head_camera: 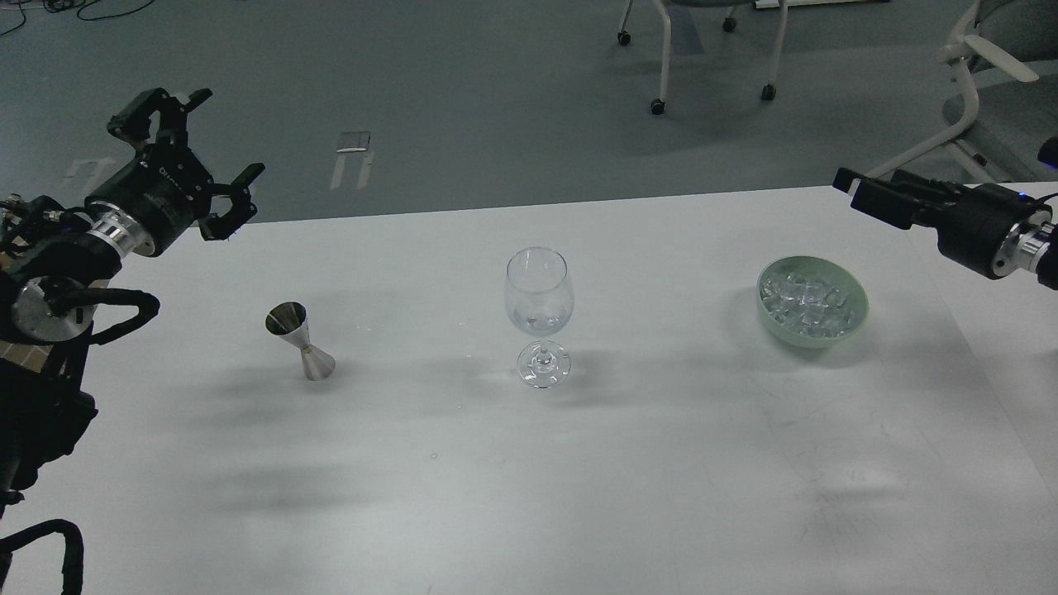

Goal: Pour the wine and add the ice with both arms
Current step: 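Lower the right gripper into the green bowl and pinch an ice cube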

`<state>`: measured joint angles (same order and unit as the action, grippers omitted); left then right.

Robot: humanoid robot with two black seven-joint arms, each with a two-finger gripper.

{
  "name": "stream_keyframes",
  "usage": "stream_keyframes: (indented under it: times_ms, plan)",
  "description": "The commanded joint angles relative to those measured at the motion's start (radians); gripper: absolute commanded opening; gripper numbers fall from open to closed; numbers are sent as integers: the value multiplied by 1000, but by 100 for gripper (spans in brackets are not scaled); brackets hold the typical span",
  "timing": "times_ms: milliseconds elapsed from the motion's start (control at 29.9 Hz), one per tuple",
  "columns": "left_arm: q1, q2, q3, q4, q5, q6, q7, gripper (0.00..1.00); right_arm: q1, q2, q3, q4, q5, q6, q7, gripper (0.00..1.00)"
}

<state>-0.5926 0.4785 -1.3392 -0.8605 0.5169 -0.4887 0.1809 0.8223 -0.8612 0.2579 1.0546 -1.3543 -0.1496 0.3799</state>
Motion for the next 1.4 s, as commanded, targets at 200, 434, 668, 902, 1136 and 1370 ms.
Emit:
stream_keyframes:
  times_ms: [200,434,668,902,1136,1370]
  plan:
    - [0,-6,0,-2,0,0,0,98,-127,53,0,-4,-245,-140,-53,100]
    - [2,-15,2,-2,0,0,0,98,-147,96,0,-57,-336,-166,-61,98]
    - [4,-18,2,-2,-2,0,0,98,-169,97,-2,-74,-351,-166,-64,94]
    - [8,-20,2,-2,-2,0,0,98,-181,145,-5,-110,-359,-153,-82,82]
    - [10,-20,2,-2,-2,0,0,98,-170,180,-48,-136,-359,-153,-93,71]
    - [13,-21,2,-2,-2,0,0,98,-166,217,-49,-159,-359,-151,-116,67]
